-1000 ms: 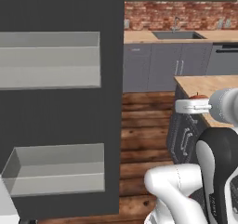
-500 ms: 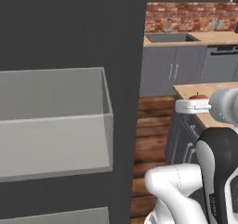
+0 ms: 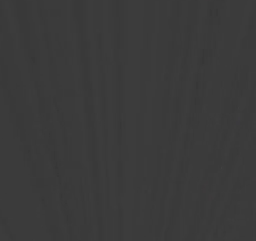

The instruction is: Pick up the peach and apple from the fridge and place one fruit on each plate on the dining counter.

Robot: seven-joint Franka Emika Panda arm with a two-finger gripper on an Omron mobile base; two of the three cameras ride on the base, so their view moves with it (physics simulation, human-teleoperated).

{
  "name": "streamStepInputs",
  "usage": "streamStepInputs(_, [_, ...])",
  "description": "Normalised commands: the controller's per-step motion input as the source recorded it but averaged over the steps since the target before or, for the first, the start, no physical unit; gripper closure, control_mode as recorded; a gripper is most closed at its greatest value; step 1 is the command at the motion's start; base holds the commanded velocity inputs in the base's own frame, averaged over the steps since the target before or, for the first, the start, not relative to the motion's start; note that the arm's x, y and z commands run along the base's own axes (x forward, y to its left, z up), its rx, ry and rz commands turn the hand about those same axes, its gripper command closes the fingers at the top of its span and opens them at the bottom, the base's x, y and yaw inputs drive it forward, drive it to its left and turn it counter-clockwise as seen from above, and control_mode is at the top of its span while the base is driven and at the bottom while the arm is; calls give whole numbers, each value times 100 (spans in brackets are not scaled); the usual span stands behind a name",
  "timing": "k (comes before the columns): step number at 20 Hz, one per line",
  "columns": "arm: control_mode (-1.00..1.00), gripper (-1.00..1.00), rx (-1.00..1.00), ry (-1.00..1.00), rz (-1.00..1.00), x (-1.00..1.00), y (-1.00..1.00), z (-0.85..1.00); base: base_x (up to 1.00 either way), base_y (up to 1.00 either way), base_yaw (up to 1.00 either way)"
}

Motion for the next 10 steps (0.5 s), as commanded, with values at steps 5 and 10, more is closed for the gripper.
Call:
streamStepInputs(5, [100, 100, 0, 0, 0, 0, 0, 0, 87, 38, -18])
streamStepInputs(10, [100, 100, 0, 0, 0, 0, 0, 0, 83, 41, -23])
